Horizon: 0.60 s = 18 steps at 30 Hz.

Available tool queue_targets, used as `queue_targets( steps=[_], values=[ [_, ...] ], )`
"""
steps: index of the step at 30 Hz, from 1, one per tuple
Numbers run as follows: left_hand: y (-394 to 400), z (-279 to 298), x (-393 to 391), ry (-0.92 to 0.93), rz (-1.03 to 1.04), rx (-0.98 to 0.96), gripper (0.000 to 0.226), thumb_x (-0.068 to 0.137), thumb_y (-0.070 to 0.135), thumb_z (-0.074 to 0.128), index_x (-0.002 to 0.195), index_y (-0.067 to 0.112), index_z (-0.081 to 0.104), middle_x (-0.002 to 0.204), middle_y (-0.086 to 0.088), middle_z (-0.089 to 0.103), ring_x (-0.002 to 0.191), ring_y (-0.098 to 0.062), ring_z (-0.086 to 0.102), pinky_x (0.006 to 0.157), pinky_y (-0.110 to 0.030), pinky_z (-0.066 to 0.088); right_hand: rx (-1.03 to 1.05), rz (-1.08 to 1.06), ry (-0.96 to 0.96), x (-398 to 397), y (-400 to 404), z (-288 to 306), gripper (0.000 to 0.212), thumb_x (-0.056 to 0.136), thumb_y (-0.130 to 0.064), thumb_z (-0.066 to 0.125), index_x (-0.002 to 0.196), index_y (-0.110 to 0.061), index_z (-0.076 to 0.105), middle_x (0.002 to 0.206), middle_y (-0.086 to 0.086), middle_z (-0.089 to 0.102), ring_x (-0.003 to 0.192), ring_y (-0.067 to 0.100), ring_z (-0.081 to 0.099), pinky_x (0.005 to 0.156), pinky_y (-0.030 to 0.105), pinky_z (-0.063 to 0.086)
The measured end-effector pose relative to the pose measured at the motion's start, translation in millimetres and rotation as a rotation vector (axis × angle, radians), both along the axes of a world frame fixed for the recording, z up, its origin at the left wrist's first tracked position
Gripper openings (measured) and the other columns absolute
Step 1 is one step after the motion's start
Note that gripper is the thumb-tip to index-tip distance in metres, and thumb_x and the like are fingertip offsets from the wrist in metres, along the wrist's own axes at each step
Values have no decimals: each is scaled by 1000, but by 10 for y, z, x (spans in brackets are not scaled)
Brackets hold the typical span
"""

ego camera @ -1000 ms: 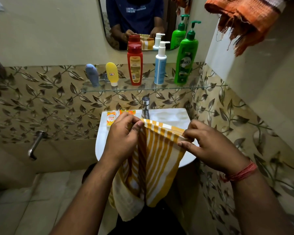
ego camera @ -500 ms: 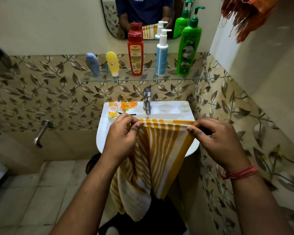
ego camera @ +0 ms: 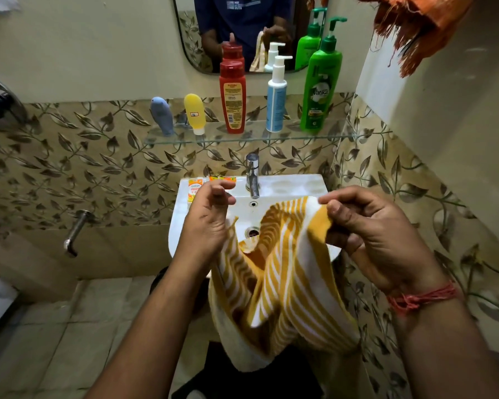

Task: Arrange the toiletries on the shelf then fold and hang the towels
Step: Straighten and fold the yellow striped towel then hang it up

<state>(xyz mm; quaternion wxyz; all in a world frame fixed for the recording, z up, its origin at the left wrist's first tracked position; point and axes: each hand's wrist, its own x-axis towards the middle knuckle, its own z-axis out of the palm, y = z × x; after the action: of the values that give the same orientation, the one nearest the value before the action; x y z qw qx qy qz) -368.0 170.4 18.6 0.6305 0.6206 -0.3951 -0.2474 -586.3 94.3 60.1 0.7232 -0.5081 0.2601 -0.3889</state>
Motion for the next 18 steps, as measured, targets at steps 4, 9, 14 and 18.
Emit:
queue_targets(
  steps=[4,9,14,18],
  values=[
    [-53,71,-20,70,-38,-64,57,80,79,34,102,37,66,88,13,61,91,-14,57,88,-43,44,-22,235,-37,221,237,131,30,80,7,61,108,-1,68,91,14,72,89,21,73,76,28,60],
    [-80,159,-12,45,-110,-88,73,70,91,37,105,35,67,90,9,57,92,-14,56,89,-43,49,-742,9,460,622,261,124,16,86,-5,72,93,-19,76,83,-6,69,78,5,65,70,19,52],
    [-39,265,62,12,-209,-139,62,80,73,35,112,28,62,92,8,61,86,-3,62,75,-23,53,-730,27,458,909,176,-9,7,82,-22,72,88,-26,73,107,-4,56,109,10,59,95,27,51],
    [-4,282,180,-33,-262,-171,53,88,55,35,117,18,59,82,20,58,80,1,57,73,-19,50,-537,41,337,1052,172,-114,9,80,-21,71,88,-23,74,93,-2,68,88,13,67,83,38,57]
  ],
)
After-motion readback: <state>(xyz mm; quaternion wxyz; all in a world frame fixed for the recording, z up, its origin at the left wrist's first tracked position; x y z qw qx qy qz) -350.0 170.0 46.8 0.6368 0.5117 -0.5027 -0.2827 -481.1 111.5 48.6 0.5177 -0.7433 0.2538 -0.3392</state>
